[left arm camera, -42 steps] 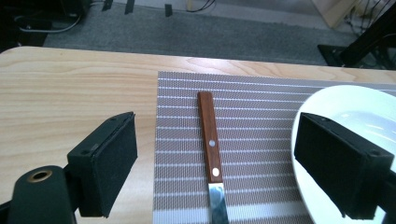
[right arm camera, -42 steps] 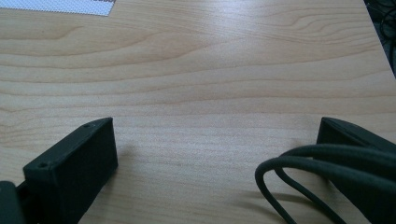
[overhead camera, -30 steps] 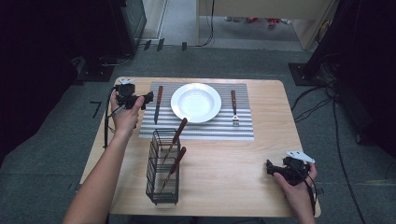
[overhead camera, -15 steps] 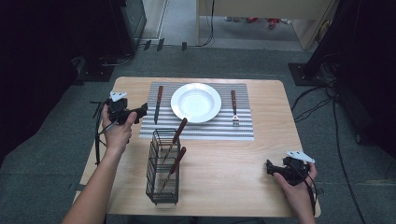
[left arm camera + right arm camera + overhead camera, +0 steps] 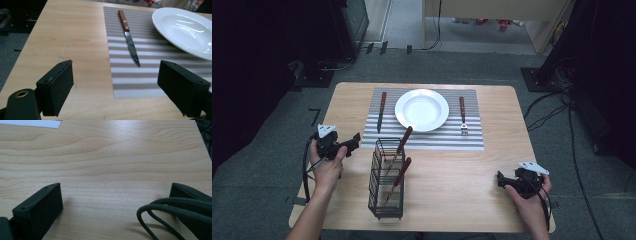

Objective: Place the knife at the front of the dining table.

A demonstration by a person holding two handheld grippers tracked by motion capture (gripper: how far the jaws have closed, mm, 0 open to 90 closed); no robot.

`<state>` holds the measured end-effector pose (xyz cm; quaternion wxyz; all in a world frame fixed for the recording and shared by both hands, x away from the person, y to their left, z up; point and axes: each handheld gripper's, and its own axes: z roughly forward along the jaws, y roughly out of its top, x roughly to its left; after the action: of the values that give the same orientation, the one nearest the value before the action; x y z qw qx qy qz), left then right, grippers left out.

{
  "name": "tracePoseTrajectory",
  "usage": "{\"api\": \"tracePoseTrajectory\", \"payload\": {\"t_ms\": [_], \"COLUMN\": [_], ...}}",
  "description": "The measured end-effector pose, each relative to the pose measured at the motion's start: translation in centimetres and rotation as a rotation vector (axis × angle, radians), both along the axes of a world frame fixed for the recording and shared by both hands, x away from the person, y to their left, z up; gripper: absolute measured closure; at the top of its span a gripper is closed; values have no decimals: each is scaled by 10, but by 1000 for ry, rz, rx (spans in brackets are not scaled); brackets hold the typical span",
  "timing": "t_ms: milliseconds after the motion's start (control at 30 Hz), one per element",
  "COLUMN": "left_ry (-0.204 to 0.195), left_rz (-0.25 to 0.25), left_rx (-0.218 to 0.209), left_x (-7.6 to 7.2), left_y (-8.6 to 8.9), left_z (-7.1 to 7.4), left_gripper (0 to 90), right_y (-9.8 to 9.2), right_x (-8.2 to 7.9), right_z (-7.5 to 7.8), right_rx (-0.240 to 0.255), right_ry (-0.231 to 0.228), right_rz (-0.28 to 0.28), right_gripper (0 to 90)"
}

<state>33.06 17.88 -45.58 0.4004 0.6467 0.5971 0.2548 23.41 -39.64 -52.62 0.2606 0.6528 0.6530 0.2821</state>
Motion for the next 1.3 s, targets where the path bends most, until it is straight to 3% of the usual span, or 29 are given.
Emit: {"api": "tracePoseTrajectory", "payload": {"t_ms": [200, 433, 500, 633, 700, 800, 900, 1067, 1167, 1300], "left_ry": [31, 53, 54, 67, 72, 92, 96, 130, 124, 132], "left_rz": [8, 25, 35, 50, 56, 48, 49, 24, 8, -1], "left_rx": [26, 45, 68, 65, 91, 98, 161, 165, 191, 176], "left_x": [-29, -58, -64, -72, -76, -78, -76, -74, -73, -71], "left_y": [11, 23, 27, 34, 34, 33, 31, 22, 16, 15], "left_z": [-20, -30, -33, -38, -42, -48, -53, -62, -62, -62], "left_gripper": [137, 137, 137, 137, 137, 137, 137, 137, 137, 136], "right_y": [0, 0, 0, 0, 0, 0, 0, 0, 0, 0], "right_x": [0, 0, 0, 0, 0, 0, 0, 0, 0, 0], "right_z": [0, 0, 0, 0, 0, 0, 0, 0, 0, 0], "right_rx": [0, 1, 1, 1, 1, 1, 0, 0, 1, 0], "right_ry": [-1, 1, 1, 1, 1, 1, 1, 1, 1, 1], "right_rz": [0, -1, -1, -1, -1, -1, -1, -1, -1, -1], "right_gripper": [0, 0, 0, 0, 0, 0, 0, 0, 0, 0]}}
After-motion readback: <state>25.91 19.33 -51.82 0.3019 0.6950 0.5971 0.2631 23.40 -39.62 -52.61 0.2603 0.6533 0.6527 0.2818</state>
